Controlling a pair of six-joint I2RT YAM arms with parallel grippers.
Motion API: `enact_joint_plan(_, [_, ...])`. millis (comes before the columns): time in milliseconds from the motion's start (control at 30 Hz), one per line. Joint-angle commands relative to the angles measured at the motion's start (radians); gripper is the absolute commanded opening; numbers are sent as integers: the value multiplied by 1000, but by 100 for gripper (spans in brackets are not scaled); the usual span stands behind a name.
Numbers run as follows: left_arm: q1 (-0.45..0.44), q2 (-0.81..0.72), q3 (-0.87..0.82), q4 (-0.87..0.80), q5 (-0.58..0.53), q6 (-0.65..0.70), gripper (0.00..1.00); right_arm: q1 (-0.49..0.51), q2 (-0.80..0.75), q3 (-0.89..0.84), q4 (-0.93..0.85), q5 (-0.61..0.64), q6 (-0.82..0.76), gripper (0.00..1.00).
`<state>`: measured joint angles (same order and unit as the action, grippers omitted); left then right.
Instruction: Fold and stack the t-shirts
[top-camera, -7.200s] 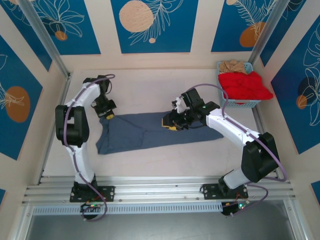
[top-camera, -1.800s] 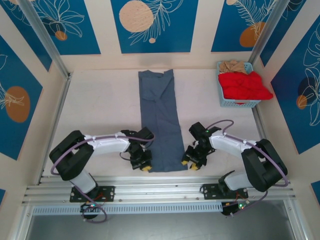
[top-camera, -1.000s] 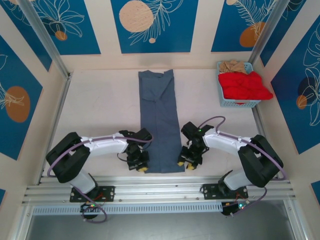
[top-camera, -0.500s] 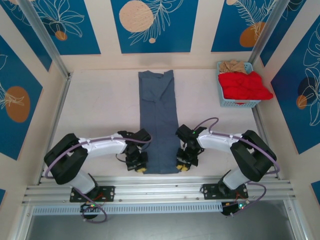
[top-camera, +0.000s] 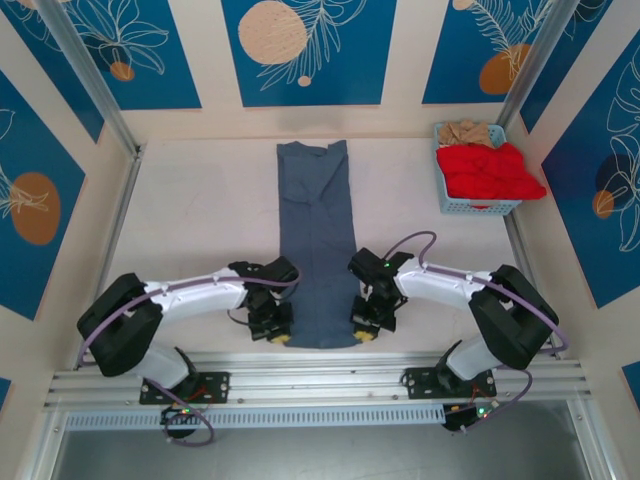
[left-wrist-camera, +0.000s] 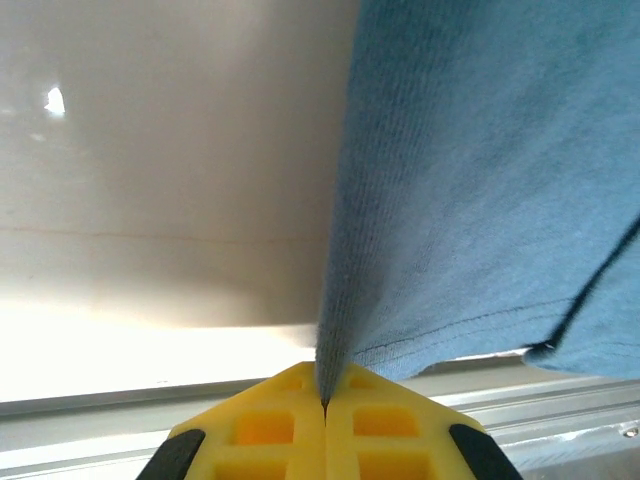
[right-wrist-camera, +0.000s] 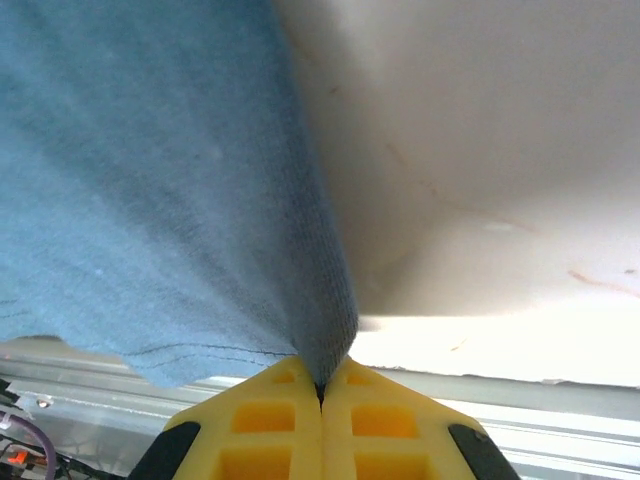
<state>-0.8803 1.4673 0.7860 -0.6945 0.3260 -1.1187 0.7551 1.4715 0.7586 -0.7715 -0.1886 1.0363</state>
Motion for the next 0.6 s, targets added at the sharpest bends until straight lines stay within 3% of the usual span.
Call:
enact_joint_plan(0, [-9,-69,35,-87,-54,-4,0,2,-59,41,-78,4,9,0])
enact_joint_plan(233, [46,-109,112,-68,-80,-24,0,-81,-81,155,-147,0,-23,0])
enact_joint_plan(567, [251,6,294,-59,-93,73,0,-241,85,410,-191,5,-153,0])
